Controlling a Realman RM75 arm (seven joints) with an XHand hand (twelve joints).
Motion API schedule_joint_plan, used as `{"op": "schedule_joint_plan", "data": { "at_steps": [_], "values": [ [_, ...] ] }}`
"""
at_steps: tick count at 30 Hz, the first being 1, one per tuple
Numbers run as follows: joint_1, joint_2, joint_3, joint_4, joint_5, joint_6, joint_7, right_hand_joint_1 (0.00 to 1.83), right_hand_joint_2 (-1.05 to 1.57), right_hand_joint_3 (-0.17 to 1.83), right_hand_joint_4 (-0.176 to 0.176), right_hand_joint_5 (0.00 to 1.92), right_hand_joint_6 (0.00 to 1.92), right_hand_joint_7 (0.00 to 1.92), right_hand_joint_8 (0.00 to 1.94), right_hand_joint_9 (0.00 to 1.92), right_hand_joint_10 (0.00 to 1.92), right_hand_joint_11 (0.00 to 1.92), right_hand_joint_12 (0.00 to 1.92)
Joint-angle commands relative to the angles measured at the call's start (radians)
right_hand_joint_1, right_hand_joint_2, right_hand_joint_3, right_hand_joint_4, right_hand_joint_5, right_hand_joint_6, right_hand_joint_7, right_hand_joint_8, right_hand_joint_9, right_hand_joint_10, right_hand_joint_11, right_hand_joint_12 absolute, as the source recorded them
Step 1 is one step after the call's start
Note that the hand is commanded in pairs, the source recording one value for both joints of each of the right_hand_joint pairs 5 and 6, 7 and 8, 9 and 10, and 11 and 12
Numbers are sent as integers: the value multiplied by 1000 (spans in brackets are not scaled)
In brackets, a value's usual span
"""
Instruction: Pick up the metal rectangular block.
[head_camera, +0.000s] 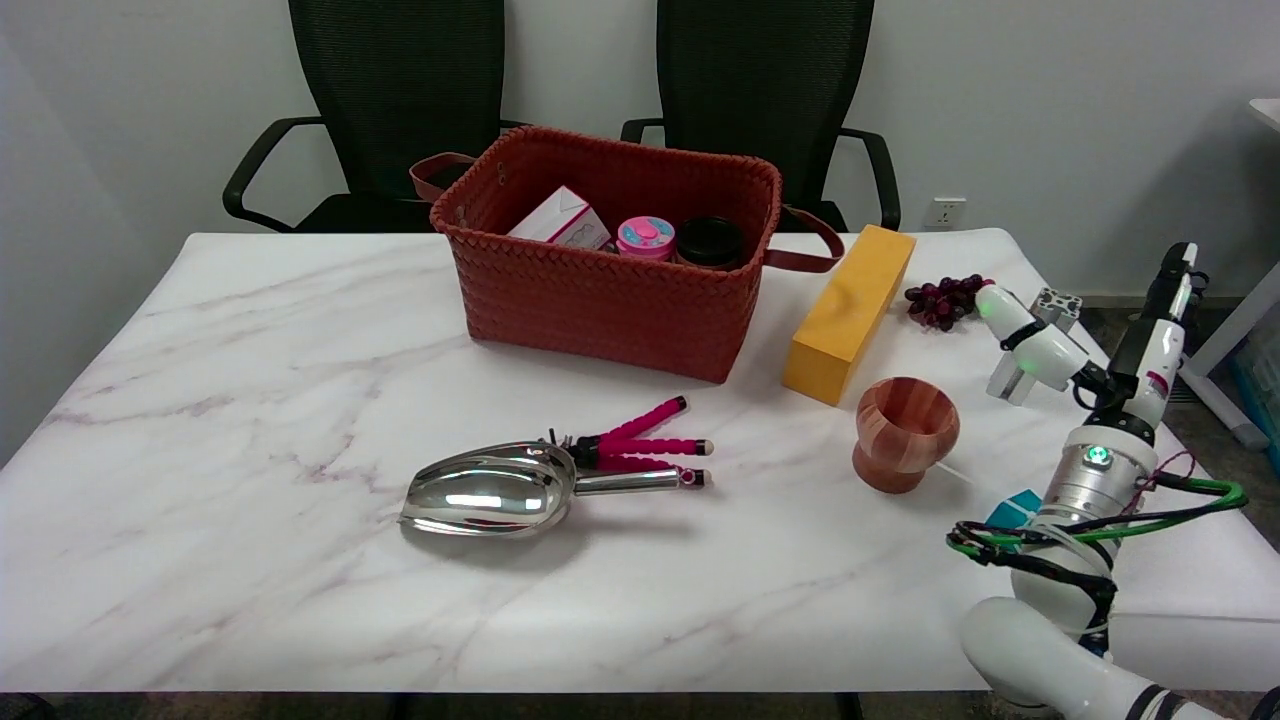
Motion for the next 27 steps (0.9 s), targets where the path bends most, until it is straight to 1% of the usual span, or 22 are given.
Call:
{"op": "schedule_joint_plan", "data": {
  "at_steps": [1,4,9,14,16,18,19,21,27],
  "values": [
    [39,3,132,-10,174,-219,13,1032,296,250,0,0,0,0,0,34,34,0,0],
    [38,3,143,-7,212,-229,-28,1051,229,258,0,0,0,0,0,30,30,0,0],
    [37,3,161,-20,254,-238,-41,1070,179,276,0,0,0,0,0,27,27,0,0],
    [37,5,199,-23,284,-305,-96,1098,148,278,0,0,0,0,0,26,26,0,0],
    [37,5,218,-21,285,-346,-107,1127,141,239,0,0,0,0,0,22,22,0,0],
    [37,5,239,-21,284,-386,-115,1190,203,143,0,0,0,0,0,4,4,0,0],
    [37,5,245,-21,284,-403,-122,1224,252,152,0,0,0,0,0,0,0,0,0],
    [37,5,259,-21,285,-439,-139,1251,301,250,0,0,0,0,0,0,0,0,0],
    [39,6,287,-24,285,-496,-142,1265,310,452,0,0,0,0,0,0,0,0,0]
  ]
}}
